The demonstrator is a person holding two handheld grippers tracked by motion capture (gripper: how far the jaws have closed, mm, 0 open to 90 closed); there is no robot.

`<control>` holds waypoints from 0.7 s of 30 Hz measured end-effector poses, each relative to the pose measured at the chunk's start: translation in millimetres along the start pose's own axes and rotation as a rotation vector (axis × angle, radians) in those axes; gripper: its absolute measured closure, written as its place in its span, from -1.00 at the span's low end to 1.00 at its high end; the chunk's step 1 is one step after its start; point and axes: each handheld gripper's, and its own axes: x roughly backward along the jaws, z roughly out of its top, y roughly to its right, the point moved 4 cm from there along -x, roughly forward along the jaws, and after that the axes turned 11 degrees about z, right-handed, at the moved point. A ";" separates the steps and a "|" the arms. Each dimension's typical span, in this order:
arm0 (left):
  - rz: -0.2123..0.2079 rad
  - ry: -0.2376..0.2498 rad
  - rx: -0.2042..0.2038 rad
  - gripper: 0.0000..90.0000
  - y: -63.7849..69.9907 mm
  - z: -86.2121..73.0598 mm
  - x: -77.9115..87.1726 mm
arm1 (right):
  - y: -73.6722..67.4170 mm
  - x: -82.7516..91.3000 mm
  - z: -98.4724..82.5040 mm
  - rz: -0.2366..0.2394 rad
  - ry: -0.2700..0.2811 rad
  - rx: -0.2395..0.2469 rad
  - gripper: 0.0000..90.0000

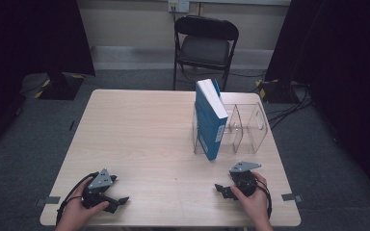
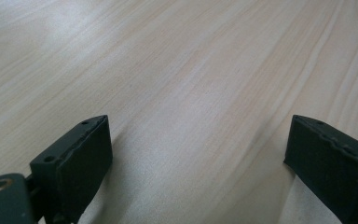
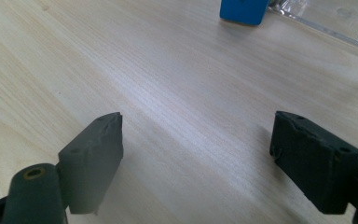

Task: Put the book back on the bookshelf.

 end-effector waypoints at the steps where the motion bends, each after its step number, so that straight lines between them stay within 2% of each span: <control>1: 0.000 0.000 0.000 -0.85 0.0 0.0 0.0 | 0.2 -1.2 -1.7 0.001 0.032 0.005 -0.65; 3: 0.000 0.000 0.000 -0.85 0.0 0.0 0.0 | 0.5 -1.7 -3.0 -0.004 0.048 0.015 -0.65; 4: 0.000 0.000 0.001 -0.85 0.1 0.0 0.0 | 1.6 -3.0 -4.6 -0.014 0.053 0.060 -0.65; 6: -0.001 0.000 0.001 -0.85 0.1 0.0 -0.1 | 2.1 -3.2 -4.5 -0.002 0.052 0.076 -0.65; 21: 0.000 0.000 0.001 -0.85 0.1 0.0 0.0 | 2.1 -3.1 -4.6 -0.003 0.052 0.078 -0.65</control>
